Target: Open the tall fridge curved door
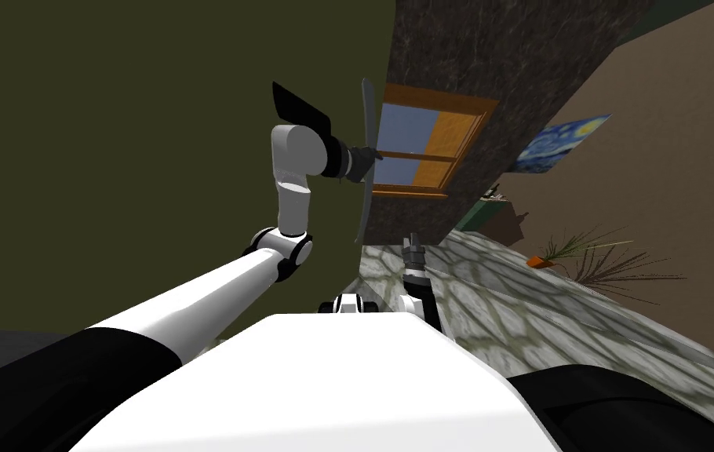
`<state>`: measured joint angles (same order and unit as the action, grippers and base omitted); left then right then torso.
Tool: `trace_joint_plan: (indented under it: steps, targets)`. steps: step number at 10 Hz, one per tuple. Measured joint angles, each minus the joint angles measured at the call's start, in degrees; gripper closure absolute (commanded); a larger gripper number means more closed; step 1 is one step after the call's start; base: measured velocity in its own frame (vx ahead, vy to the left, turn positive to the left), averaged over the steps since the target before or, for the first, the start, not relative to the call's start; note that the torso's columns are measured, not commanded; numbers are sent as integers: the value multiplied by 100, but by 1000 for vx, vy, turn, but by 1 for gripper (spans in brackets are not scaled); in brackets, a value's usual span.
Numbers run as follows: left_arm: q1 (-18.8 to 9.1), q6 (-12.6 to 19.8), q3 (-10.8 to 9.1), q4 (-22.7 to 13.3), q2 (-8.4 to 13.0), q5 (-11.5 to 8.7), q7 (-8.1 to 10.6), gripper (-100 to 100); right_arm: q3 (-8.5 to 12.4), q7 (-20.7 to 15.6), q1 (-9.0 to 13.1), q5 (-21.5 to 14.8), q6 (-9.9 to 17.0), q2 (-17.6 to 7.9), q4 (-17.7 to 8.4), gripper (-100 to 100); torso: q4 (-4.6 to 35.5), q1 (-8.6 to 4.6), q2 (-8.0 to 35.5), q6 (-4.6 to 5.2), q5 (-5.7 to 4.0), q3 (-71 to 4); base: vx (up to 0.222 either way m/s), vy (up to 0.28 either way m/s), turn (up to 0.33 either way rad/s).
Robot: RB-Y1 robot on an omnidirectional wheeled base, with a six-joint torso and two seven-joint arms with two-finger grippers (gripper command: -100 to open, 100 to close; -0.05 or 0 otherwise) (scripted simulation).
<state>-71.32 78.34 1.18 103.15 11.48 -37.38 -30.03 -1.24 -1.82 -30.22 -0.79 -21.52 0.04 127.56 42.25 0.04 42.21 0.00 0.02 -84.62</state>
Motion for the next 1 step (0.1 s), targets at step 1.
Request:
trace_joint_plan:
  steps: [1]
  targets:
    - [0,0,0,0,0,0,0,0,0,0,0,0,0,0,0,0,1,-1,2,0,0,1,0,0,0]
